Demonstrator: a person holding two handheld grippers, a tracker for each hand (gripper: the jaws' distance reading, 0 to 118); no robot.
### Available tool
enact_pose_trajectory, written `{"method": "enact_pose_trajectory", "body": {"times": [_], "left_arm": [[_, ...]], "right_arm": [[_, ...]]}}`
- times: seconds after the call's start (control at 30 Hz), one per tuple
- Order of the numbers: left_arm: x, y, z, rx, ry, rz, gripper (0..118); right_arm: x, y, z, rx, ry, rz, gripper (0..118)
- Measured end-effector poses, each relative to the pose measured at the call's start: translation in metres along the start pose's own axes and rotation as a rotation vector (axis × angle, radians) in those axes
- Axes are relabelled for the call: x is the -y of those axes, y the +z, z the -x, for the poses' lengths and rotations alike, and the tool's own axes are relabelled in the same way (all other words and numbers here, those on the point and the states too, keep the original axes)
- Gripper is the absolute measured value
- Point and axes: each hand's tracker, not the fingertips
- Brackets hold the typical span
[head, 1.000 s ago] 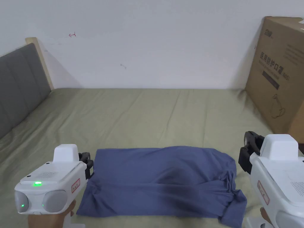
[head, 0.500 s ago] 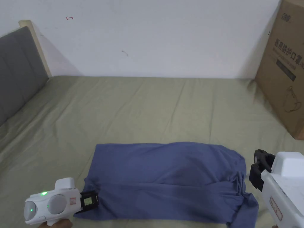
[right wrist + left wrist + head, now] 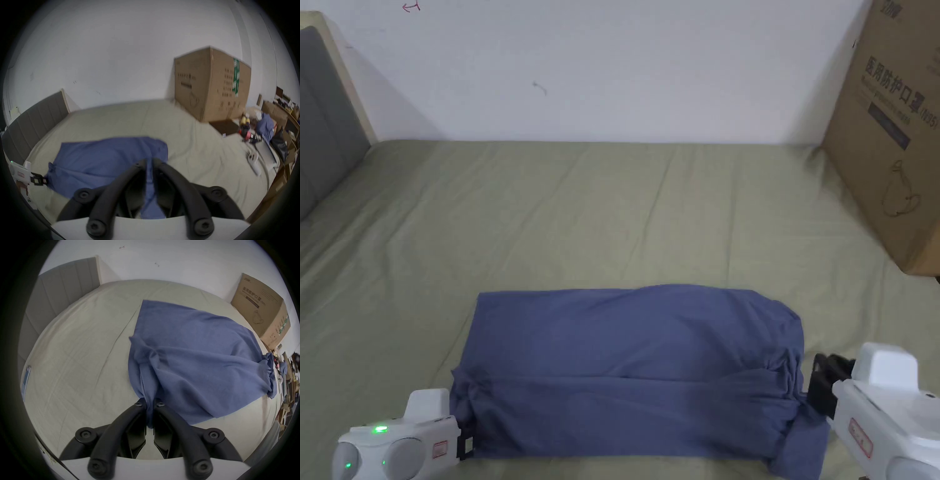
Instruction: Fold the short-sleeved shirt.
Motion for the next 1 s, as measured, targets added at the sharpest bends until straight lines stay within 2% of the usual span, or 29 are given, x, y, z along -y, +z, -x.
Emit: {"method": "enact_pose_trajectory", "body": {"times": [0.03,0.07,0.1,0.2,0.3,0.33,0.37,0.4,0.43,0.47,0.5,0.77,1.0], "left_arm": [[-0.002,0.004,0.001,-0.005,0.003,-0.006,4],[-0.004,0.009,0.003,-0.002,0.011,-0.019,4],[-0.007,0.014,0.003,0.017,0.027,-0.037,4],[-0.013,0.024,0.007,0.039,0.049,-0.059,4],[-0.018,0.029,0.006,0.037,0.045,-0.064,4],[-0.018,0.029,0.007,0.040,0.045,-0.064,4],[-0.019,0.030,0.005,0.042,0.044,-0.063,4],[-0.019,0.030,0.004,0.041,0.045,-0.061,4],[-0.018,0.030,0.004,0.040,0.050,-0.061,4],[-0.017,0.030,0.005,0.043,0.061,-0.061,4],[-0.017,0.031,0.005,0.045,0.072,-0.062,4],[-0.004,0.056,0.022,0.063,0.157,-0.088,4],[0.039,0.085,0.045,0.079,0.184,-0.074,4]], "right_arm": [[0.009,-0.011,-0.005,0.008,-0.009,0.053,61],[0.019,-0.024,-0.007,0.020,-0.014,0.118,81],[0.028,-0.034,-0.009,0.012,-0.024,0.168,92],[0.058,-0.056,-0.013,0.042,-0.048,0.267,93],[0.079,-0.066,-0.013,0.024,-0.071,0.332,88],[0.084,-0.068,-0.012,0.014,-0.072,0.342,75],[0.088,-0.071,-0.011,-0.001,-0.075,0.349,53],[0.090,-0.072,-0.011,-0.030,-0.084,0.349,21],[0.092,-0.072,-0.014,-0.070,-0.102,0.347,10],[0.090,-0.070,-0.014,-0.050,-0.104,0.340,10],[0.087,-0.064,-0.014,-0.071,-0.126,0.319,10],[0.064,0.001,-0.025,-0.115,-0.080,0.197,10],[0.096,0.048,-0.047,-0.159,-0.062,0.228,10]]}}
